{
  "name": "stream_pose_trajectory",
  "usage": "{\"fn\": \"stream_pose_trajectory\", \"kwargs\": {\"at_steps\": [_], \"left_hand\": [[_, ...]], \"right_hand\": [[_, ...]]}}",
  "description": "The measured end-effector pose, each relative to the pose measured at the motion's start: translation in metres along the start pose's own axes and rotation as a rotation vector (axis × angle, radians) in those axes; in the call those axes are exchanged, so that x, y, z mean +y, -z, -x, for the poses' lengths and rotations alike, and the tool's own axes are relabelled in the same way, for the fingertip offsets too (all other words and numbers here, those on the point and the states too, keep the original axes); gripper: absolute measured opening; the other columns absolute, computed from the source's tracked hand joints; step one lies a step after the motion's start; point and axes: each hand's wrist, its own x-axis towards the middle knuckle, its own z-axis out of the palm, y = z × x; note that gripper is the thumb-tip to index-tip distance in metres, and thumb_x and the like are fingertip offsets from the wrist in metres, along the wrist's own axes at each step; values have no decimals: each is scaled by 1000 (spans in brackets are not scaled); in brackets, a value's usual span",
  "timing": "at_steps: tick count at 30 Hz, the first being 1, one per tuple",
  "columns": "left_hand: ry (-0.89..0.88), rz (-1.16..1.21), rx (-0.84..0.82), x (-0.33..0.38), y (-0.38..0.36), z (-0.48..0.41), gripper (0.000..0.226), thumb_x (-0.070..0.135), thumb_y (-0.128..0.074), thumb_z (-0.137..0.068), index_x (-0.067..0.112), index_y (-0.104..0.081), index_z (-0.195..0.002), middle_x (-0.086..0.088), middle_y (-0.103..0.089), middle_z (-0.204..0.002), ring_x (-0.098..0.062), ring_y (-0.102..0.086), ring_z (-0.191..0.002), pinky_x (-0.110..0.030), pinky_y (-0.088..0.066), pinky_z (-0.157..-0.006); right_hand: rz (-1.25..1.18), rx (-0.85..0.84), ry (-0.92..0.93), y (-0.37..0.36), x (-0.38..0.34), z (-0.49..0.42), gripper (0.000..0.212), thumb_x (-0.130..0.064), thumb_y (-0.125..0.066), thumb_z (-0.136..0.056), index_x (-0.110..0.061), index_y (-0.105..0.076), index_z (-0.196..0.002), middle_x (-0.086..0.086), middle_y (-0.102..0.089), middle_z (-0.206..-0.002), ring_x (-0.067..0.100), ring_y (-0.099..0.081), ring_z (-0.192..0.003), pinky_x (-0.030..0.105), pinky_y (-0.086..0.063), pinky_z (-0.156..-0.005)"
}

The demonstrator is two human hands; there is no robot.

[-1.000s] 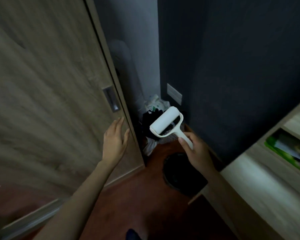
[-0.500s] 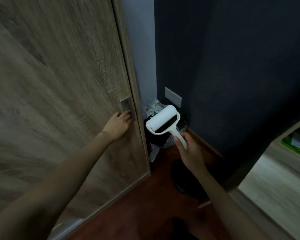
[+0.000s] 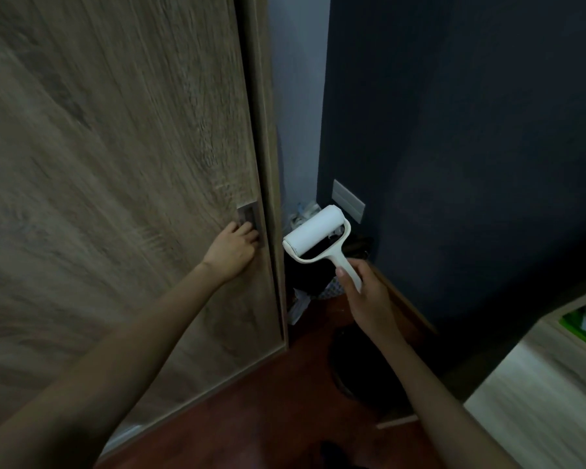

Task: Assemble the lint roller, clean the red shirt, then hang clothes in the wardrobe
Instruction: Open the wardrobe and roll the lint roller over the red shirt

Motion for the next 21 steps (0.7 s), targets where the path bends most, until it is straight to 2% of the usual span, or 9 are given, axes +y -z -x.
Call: {"fn": "stream_pose_trajectory", "kwargs": {"at_steps": [3,8,10,15,18,21], "left_hand": [[52,27,75,-1,-6,10,4,18,-69,-67,16,-69,-64,0,-62,-74,-22,-56,-78,-33,-24,-66],[145,58,145,-3,-21,43,20,18,-48,-79,14,-65,-69,-2,-59,-77,-23,-46,-83,-34,-26,-64],[194,76,133,-6,-25,61,28,18,-40,-81,13,-65,-71,-3,-59,-78,-23,-44,-85,-35,-25,-64],[312,113,34,-8,-36,106,34,20,-35,-84,10,-68,-85,-7,-62,-90,-27,-55,-96,-37,-29,-66],[403,162,-5,-9,-42,137,33,21,-37,-82,9,-66,-92,-11,-63,-100,-29,-58,-106,-37,-42,-66],[496,284,31,-9,-45,165,25,21,-40,-82,11,-55,-99,-16,-58,-105,-32,-62,-98,-37,-49,-62]], "right_hand": [[16,-24,1,-3,0,-4,27,-35,-51,-95,-19,-58,-116,-11,-65,-95,-4,-59,-87,11,-46,-70],[34,-72,36,-15,-4,-7,24,-31,-51,-95,-18,-57,-114,-19,-60,-90,-15,-56,-84,5,-42,-67],[30,-100,78,-20,-6,-8,24,-28,-51,-96,-15,-57,-115,-18,-59,-90,-14,-56,-84,7,-44,-68],[-39,-228,121,-38,-15,-11,19,-30,-50,-95,-22,-54,-112,-12,-61,-93,-9,-58,-85,7,-44,-68],[-43,-279,147,-53,-19,-14,25,-36,-49,-94,-22,-55,-113,-10,-62,-95,-4,-60,-87,11,-47,-69],[-45,-315,178,-70,-23,-16,31,-39,-50,-93,-18,-57,-114,-8,-64,-94,0,-61,-85,14,-48,-68]]}}
